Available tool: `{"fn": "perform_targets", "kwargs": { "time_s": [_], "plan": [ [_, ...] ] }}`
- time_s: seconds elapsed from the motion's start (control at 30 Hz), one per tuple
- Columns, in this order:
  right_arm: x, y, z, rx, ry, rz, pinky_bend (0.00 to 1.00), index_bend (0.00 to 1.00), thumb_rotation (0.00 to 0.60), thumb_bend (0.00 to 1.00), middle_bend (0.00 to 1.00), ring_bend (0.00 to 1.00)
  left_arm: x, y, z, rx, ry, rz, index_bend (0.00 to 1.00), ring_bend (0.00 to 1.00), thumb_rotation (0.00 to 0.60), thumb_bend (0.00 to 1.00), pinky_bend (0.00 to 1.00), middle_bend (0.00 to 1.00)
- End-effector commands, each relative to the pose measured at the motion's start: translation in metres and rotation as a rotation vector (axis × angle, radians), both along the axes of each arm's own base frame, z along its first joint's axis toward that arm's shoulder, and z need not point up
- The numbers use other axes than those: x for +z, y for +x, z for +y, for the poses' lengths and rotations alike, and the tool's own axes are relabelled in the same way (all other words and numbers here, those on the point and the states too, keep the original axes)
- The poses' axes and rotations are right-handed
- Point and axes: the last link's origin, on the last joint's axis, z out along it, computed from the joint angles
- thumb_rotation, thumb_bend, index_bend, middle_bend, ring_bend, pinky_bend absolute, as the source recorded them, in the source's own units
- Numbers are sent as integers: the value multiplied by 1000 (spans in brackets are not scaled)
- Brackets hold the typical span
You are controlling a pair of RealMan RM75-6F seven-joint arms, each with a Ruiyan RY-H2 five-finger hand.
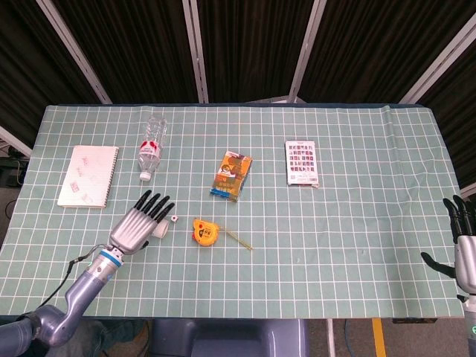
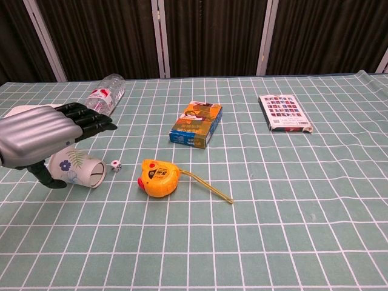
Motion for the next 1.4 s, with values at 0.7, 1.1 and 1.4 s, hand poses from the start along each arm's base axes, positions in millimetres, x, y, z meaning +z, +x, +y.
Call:
{"fn": "perform_targets", "kwargs": {
  "time_s": [0.7, 1.1, 1.4],
  "plan": [
    [-2, -1, -1, -4, 14, -3, 0, 0, 600, 0, 0, 0, -41, 30, -17, 38, 113, 187, 365, 308, 600, 0, 405, 344],
    [-3, -1, 0, -3, 17, -2, 0, 0, 600, 0, 0, 0, 7, 33, 2, 166, 174, -129, 524, 423, 600, 0, 500, 474],
    [-7, 0, -2, -8, 27, 6, 0, 0, 600, 0, 0, 0, 61, 25, 44, 441, -35, -1029, 511, 401, 600, 0, 475, 446]
  ]
}}
